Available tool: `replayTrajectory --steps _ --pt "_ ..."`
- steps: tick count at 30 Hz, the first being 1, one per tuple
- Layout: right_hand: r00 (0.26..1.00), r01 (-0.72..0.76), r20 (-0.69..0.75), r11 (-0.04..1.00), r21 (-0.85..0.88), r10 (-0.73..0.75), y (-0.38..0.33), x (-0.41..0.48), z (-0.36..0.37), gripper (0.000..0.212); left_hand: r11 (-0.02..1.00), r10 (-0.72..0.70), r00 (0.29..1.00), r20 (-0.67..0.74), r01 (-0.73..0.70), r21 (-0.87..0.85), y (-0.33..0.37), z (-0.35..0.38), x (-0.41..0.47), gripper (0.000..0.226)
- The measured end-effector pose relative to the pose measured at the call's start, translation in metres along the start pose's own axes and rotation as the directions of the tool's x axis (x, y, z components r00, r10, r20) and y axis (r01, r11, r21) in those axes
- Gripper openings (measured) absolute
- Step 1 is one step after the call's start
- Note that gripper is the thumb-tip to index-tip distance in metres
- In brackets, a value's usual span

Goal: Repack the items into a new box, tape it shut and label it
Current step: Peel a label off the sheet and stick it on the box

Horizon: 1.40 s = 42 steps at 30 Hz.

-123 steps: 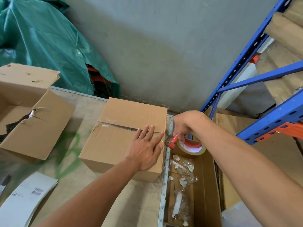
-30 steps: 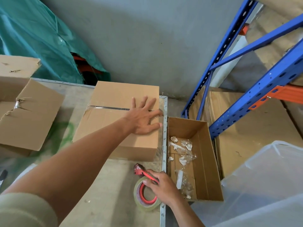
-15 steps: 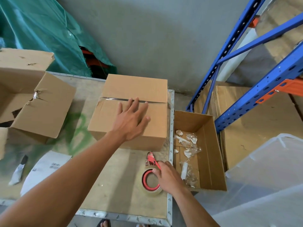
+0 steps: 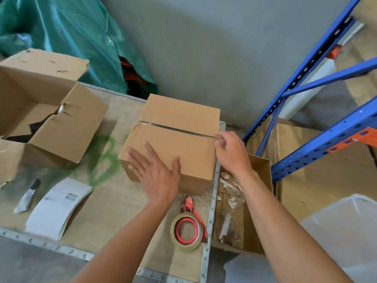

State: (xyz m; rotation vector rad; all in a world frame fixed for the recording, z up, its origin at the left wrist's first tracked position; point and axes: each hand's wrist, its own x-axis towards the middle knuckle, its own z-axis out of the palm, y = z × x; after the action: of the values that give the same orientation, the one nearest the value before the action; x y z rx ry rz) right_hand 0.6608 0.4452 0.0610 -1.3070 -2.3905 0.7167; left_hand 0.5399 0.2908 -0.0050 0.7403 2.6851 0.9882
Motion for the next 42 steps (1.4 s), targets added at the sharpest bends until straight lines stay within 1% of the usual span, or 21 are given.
replayTrajectory --steps 2,4,5,7,9,11,13,14,16,18,19,21,22,25,27,30,33,35,37,42 --pt "0.994 0.045 0.098 0.998 -0.042 -0.04 -0.005 0.04 0.0 0.05 0.968 -0.181 0.983 0.033 0.184 -0.171 0.011 0.002 -0.008 0.109" --pt "0.982 0.039 0.187 0.997 -0.073 -0.025 -0.003 0.074 0.004 0.063 0.851 -0.347 0.928 0.137 0.373 -0.371 0.016 0.007 -0.015 0.113" --pt "0.974 0.009 0.228 0.997 -0.074 0.008 0.0 0.089 0.005 0.069 0.78 -0.372 0.906 0.2 0.422 -0.461 0.016 0.01 -0.019 0.114" --pt "0.946 -0.088 0.309 0.996 -0.033 0.094 0.004 0.113 0.007 0.079 0.68 -0.304 0.913 0.271 0.408 -0.609 0.019 0.016 -0.031 0.116" --pt "0.921 -0.16 0.363 0.987 0.027 0.139 0.005 0.128 0.009 0.085 0.632 -0.291 0.909 0.298 0.416 -0.654 0.024 0.02 -0.033 0.118" --pt "0.917 -0.19 0.364 0.981 0.033 0.166 0.005 0.133 0.007 0.09 0.612 -0.332 0.897 0.293 0.441 -0.656 0.029 0.021 -0.024 0.12" --pt "0.91 -0.206 0.37 0.979 0.015 0.185 0.005 0.132 0.004 0.089 0.636 -0.386 0.892 0.235 0.442 -0.632 0.025 0.016 -0.008 0.121" --pt "0.907 -0.216 0.371 0.976 0.007 0.198 0.005 0.128 0.002 0.088 0.654 -0.392 0.897 0.206 0.429 -0.623 0.02 0.01 0.003 0.118" --pt "0.907 -0.241 0.354 0.97 -0.006 0.228 0.007 0.118 0.003 0.085 0.678 -0.372 0.914 0.164 0.387 -0.625 0.004 -0.006 0.029 0.1" --pt "0.909 -0.279 0.32 0.96 -0.001 0.265 0.006 0.1 0.005 0.083 0.68 -0.321 0.933 0.164 0.348 -0.645 -0.009 -0.026 0.056 0.08" --pt "0.911 -0.293 0.304 0.956 0.002 0.279 0.004 0.091 0.008 0.082 0.695 -0.3 0.939 0.166 0.335 -0.637 -0.014 -0.036 0.068 0.075" --pt "0.904 -0.323 0.301 0.946 0.019 0.302 -0.003 0.072 0.014 0.079 0.769 -0.294 0.942 0.161 0.334 -0.546 -0.018 -0.05 0.088 0.069" --pt "0.899 -0.34 0.306 0.94 0.038 0.313 -0.006 0.062 0.016 0.078 0.8 -0.3 0.938 0.175 0.347 -0.489 -0.019 -0.055 0.094 0.067" --pt "0.885 -0.382 0.336 0.915 0.128 0.323 -0.017 0.035 0.019 0.074 0.823 -0.282 0.916 0.284 0.383 -0.42 -0.021 -0.067 0.102 0.071" --pt "0.891 -0.372 0.34 0.912 0.173 0.3 -0.022 0.019 0.022 0.077 0.832 -0.266 0.905 0.332 0.39 -0.395 -0.028 -0.074 0.109 0.073" --pt "0.901 -0.358 0.326 0.916 0.183 0.287 -0.032 -0.002 0.023 0.084 0.843 -0.25 0.886 0.392 0.398 -0.363 -0.035 -0.087 0.128 0.074" --pt "0.893 -0.368 0.343 0.912 0.181 0.293 -0.044 -0.021 0.029 0.093 0.903 -0.209 0.897 0.389 0.33 -0.277 -0.045 -0.095 0.138 0.074" --pt "0.878 -0.401 0.357 0.897 0.184 0.319 -0.051 -0.034 0.036 0.099 0.943 -0.18 0.92 0.348 0.262 -0.205 -0.053 -0.094 0.136 0.072" --pt "0.872 -0.423 0.345 0.889 0.176 0.347 -0.052 -0.044 0.043 0.1 0.963 -0.148 0.928 0.342 0.214 -0.164 -0.058 -0.093 0.134 0.071" --pt "0.874 -0.456 0.28 0.871 0.183 0.398 -0.055 -0.053 0.051 0.099 0.972 -0.033 0.892 0.451 0.134 -0.195 -0.056 -0.094 0.154 0.073"
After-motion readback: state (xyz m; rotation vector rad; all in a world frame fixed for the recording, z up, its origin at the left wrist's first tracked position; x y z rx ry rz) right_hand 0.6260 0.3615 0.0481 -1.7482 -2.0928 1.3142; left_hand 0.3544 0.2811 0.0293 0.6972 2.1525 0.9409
